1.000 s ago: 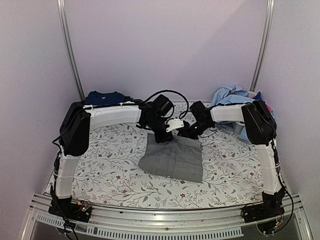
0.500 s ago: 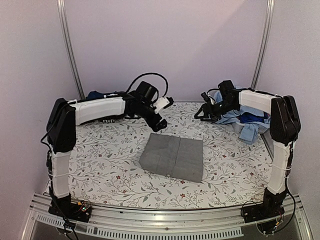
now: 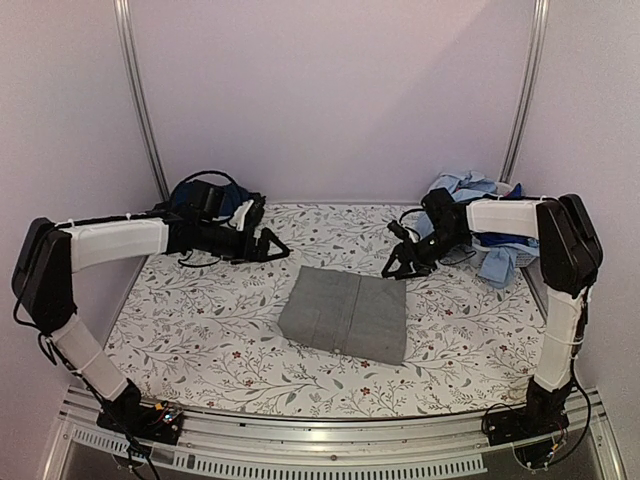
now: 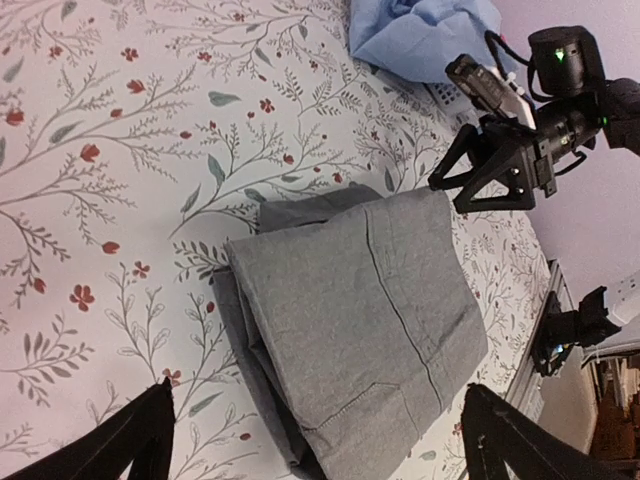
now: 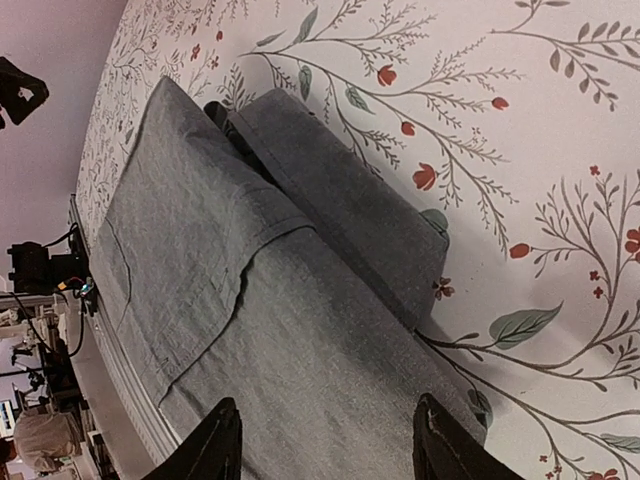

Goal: Fold and stack the mixed laundry pile
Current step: Smooth out the square-folded shirt at the center of the board.

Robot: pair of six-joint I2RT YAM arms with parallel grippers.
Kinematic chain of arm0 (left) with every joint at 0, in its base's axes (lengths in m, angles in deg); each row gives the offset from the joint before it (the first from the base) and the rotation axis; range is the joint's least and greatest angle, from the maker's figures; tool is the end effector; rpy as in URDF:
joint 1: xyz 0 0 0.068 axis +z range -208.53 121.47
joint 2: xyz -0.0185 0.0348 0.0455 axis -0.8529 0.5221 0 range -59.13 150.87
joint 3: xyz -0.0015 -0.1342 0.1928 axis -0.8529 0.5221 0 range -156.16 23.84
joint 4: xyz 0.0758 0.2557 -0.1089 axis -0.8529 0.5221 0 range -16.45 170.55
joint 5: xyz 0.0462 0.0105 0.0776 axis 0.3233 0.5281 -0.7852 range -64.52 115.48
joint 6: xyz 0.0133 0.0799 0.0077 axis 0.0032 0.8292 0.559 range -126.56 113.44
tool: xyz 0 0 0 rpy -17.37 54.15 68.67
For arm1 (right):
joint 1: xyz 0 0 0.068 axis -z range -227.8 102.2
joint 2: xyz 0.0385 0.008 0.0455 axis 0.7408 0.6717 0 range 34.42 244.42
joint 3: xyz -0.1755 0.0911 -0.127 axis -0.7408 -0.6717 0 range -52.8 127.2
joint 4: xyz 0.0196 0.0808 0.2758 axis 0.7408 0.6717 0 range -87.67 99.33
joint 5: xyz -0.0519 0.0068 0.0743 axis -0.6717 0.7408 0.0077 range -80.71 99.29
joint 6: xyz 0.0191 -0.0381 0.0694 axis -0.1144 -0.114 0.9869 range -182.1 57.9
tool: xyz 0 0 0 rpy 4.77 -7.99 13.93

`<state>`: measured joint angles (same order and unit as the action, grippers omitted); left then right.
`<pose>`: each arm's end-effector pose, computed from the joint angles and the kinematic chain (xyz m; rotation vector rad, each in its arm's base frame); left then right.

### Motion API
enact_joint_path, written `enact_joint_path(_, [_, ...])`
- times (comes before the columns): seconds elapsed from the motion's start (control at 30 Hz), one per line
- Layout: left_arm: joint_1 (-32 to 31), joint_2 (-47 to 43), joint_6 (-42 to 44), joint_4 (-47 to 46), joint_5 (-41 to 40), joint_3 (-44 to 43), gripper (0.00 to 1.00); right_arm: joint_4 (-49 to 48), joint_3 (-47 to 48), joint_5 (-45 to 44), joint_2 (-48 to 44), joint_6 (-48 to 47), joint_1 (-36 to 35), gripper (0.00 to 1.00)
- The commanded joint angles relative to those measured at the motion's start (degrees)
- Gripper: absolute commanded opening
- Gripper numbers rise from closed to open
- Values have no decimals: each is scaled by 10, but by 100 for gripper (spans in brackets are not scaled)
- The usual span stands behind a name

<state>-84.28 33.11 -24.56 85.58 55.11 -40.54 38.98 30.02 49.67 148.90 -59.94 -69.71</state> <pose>0.3472 -0.2061 0.1764 0.4455 2.3074 -0.9788 0.3766 0.2008 0.1069 -0.6557 2.6482 1.0876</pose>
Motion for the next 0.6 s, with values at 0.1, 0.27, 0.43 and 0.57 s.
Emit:
enact_joint_path(0.1, [-7,58,-110,-50,23,25,100,19,-29,-66,9,-46,-7,55])
enact_joint_path(0.27, [-17,131,-121,-60,25,-10,97,12,-22,-83,40,-46,-7,44])
enact_joint_path(0.43, [-30,192,-125,-69,46,-51,70,13,-4,-112,61,-41,-7,29])
enact_joint_path(0.57, [-34,226,-136,-97,66,-68,56,15,7,-128,73,-40,-7,13])
